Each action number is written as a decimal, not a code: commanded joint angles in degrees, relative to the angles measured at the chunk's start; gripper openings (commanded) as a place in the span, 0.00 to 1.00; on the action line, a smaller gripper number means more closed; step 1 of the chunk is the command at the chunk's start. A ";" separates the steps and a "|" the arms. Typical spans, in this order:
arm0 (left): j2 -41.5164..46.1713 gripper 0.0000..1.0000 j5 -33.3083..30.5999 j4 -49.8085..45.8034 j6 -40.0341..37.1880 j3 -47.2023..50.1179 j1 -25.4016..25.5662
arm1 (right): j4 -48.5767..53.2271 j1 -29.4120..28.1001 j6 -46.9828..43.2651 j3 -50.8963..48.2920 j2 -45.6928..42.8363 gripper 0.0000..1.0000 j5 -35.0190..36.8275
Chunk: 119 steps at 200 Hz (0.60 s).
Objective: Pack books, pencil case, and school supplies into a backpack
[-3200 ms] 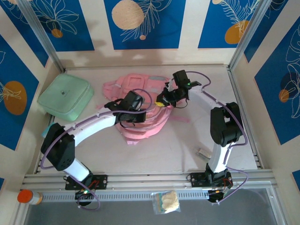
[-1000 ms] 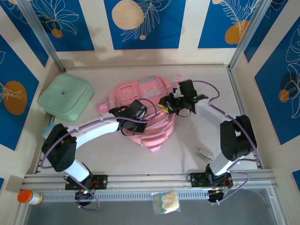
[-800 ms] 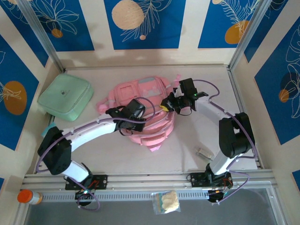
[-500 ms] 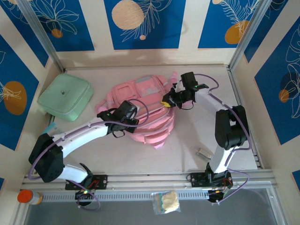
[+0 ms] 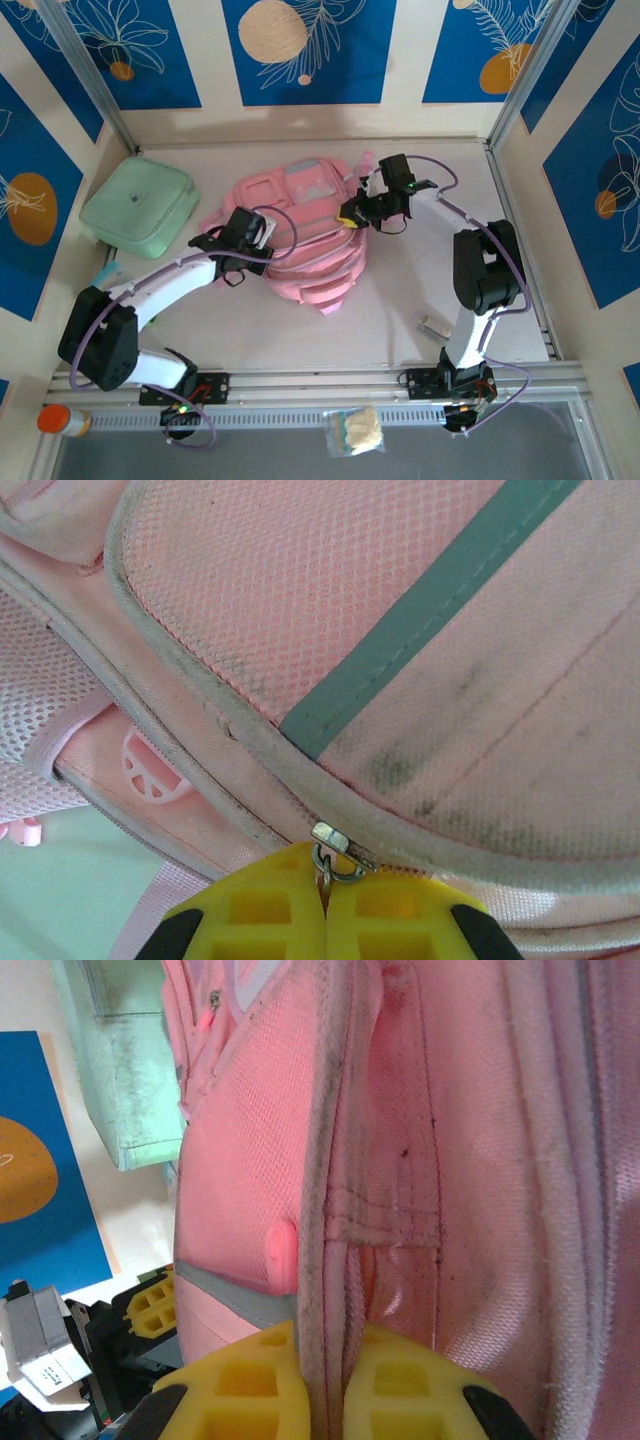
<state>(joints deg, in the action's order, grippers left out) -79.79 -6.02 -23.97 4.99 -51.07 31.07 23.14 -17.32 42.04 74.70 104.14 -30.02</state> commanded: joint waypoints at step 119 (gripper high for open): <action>13.85 0.76 11.77 6.70 24.64 7.70 11.37 | 23.56 3.87 2.59 -21.73 -33.98 0.99 32.77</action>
<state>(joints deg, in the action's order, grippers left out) -66.46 4.14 -22.61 22.11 -44.80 37.52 37.21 -14.02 41.98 57.52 74.04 -5.45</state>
